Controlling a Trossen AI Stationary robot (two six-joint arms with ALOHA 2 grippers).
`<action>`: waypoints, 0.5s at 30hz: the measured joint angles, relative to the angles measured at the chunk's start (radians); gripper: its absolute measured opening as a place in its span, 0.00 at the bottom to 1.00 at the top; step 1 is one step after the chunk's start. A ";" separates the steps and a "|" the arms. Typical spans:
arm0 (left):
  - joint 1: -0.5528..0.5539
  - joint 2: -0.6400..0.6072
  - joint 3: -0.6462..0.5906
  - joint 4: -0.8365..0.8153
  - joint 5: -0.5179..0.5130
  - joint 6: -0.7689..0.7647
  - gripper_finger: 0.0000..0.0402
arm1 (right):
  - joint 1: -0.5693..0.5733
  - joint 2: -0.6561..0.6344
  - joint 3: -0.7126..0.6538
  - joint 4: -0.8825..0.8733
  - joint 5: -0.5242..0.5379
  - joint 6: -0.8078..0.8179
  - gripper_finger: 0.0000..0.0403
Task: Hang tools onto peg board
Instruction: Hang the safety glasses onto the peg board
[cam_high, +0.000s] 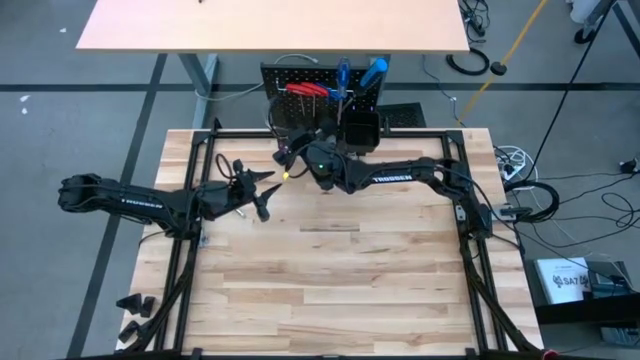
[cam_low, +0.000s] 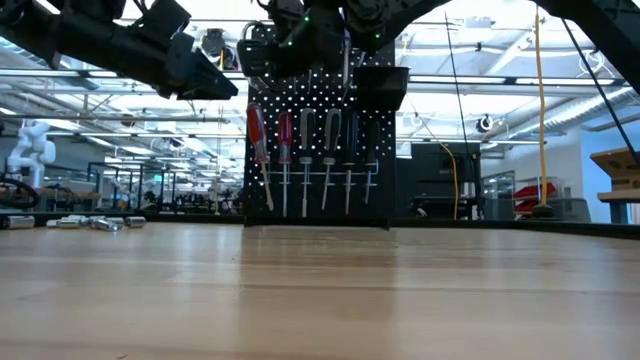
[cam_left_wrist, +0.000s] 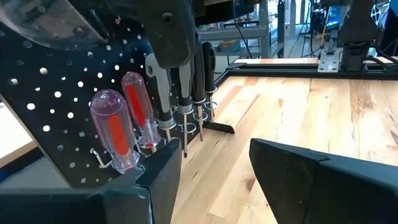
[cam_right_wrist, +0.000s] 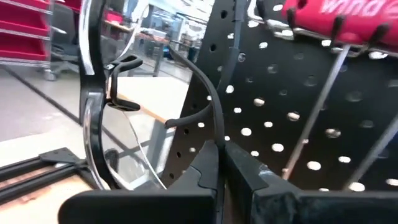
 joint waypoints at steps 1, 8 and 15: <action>0.000 0.000 0.000 -0.004 0.000 0.000 0.49 | 0.004 0.000 0.000 0.011 0.031 -0.021 0.00; 0.000 0.000 0.000 -0.007 0.000 -0.001 0.49 | 0.005 -0.002 0.000 0.046 0.050 -0.068 0.00; 0.000 0.000 0.000 -0.007 0.000 -0.021 0.49 | -0.021 -0.002 0.000 0.046 0.047 -0.012 0.00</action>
